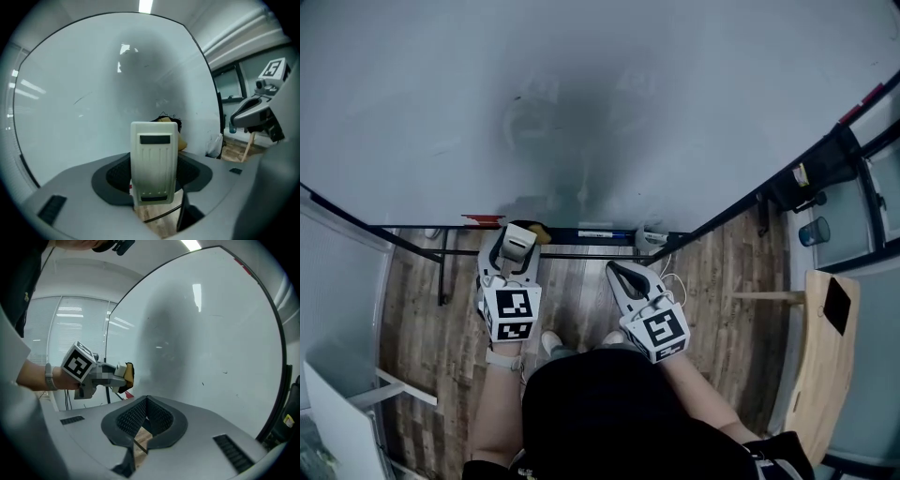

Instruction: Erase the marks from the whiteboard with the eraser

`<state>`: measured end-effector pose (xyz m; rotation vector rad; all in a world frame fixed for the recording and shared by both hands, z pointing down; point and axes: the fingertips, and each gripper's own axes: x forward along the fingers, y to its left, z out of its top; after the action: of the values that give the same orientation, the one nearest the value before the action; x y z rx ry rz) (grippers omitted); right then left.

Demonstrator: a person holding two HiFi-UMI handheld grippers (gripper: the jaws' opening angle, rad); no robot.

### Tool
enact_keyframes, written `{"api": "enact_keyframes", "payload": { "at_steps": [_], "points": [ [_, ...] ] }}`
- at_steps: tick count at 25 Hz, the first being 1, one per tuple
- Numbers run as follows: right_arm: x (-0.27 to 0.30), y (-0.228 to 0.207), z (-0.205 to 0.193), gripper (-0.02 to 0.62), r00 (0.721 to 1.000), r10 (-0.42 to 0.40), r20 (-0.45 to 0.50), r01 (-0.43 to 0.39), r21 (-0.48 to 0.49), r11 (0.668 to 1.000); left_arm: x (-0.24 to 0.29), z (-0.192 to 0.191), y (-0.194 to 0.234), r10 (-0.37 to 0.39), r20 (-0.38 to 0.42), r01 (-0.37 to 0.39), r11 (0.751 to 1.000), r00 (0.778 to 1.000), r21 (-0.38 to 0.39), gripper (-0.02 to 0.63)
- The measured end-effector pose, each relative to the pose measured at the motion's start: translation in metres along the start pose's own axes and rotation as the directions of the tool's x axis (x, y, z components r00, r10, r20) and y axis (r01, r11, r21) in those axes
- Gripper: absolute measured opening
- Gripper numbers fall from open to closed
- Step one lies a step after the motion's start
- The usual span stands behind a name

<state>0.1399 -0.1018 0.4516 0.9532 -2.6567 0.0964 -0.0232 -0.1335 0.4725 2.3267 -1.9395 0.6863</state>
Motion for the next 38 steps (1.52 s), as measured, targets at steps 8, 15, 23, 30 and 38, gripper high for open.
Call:
{"api": "enact_keyframes", "payload": {
  "at_steps": [8, 15, 23, 30, 38],
  "points": [
    [0.008, 0.025, 0.014, 0.026, 0.995, 0.09, 0.035, -0.089, -0.021, 0.996, -0.055, -0.014, 0.015, 0.022, 0.053, -0.01, 0.974, 0.998, -0.225, 0.267],
    [0.01, 0.042, 0.024, 0.025, 0.988, 0.144, 0.062, -0.143, -0.028, 0.989, -0.088, -0.012, 0.011, 0.021, 0.125, 0.018, 0.953, 0.992, -0.303, 0.267],
    [0.006, 0.04, 0.03, 0.026, 0.991, 0.116, 0.059, -0.113, -0.054, 0.992, -0.1, -0.018, 0.005, 0.0, 0.156, 0.051, 0.945, 0.988, -0.322, 0.267],
    [0.002, 0.048, 0.026, 0.026, 0.986, 0.147, 0.082, -0.137, -0.113, 0.984, -0.099, -0.022, 0.001, -0.021, 0.167, 0.071, 0.952, 0.986, -0.297, 0.267],
    [-0.006, 0.038, 0.023, 0.026, 0.991, 0.109, 0.076, -0.099, -0.117, 0.988, -0.093, -0.015, -0.006, -0.064, 0.192, 0.118, 0.952, 0.979, -0.281, 0.267]
  ]
}}
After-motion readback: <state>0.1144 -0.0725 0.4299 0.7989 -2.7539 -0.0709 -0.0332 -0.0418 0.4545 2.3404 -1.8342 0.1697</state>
